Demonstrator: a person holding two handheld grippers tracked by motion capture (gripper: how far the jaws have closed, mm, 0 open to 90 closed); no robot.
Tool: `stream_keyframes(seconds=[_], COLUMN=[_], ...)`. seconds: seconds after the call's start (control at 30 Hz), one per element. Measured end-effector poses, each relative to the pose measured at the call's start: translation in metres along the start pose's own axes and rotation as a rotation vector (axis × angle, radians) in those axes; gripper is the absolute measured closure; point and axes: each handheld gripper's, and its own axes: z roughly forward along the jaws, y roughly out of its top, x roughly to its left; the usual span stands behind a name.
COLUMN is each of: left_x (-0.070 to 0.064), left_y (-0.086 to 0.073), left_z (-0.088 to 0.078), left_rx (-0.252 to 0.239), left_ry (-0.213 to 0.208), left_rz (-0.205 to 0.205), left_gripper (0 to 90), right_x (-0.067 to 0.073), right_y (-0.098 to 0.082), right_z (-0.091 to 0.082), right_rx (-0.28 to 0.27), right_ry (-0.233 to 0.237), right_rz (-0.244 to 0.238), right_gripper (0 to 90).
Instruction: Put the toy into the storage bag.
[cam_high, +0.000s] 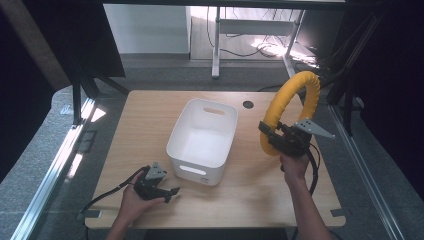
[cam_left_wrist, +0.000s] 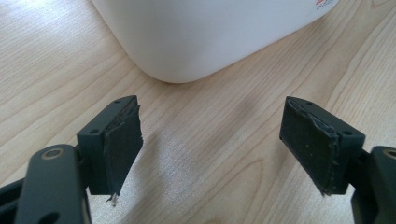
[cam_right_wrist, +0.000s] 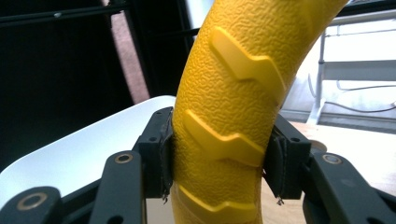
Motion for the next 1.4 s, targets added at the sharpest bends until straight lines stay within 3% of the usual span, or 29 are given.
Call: stream_keyframes(seconds=[0.07,0.27,0.47,0.9,1.4], left_x=[0.0,0.0,0.0,0.0,0.001], left_y=[0.0,0.0,0.0,0.0,0.0], left_z=[0.0,0.0,0.001,0.001,0.0], left_rx=[0.0,0.002,0.001,0.004,0.01], left_ry=[0.0,-0.001,-0.002,-0.004,-0.001], left_rz=[0.0,0.002,-0.001,0.0,0.004], left_gripper=[20.9,20.9,20.9,20.9,20.5], right_x=[0.005,0.012,0.025,0.051,0.092], right_y=[-0.004,-0.005,-0.007,0.002,0.033], right_z=[0.005,0.01,0.01,0.009,0.004], right_rx=[-0.013,-0.044,-0.081,-0.117,-0.195], right_ry=[-0.031,-0.05,-0.085,-0.054,-0.045], right_rz=[-0.007,0.007,-0.037,-0.084,-0.21], right_gripper=[50.2,50.1,50.2,50.1,50.0])
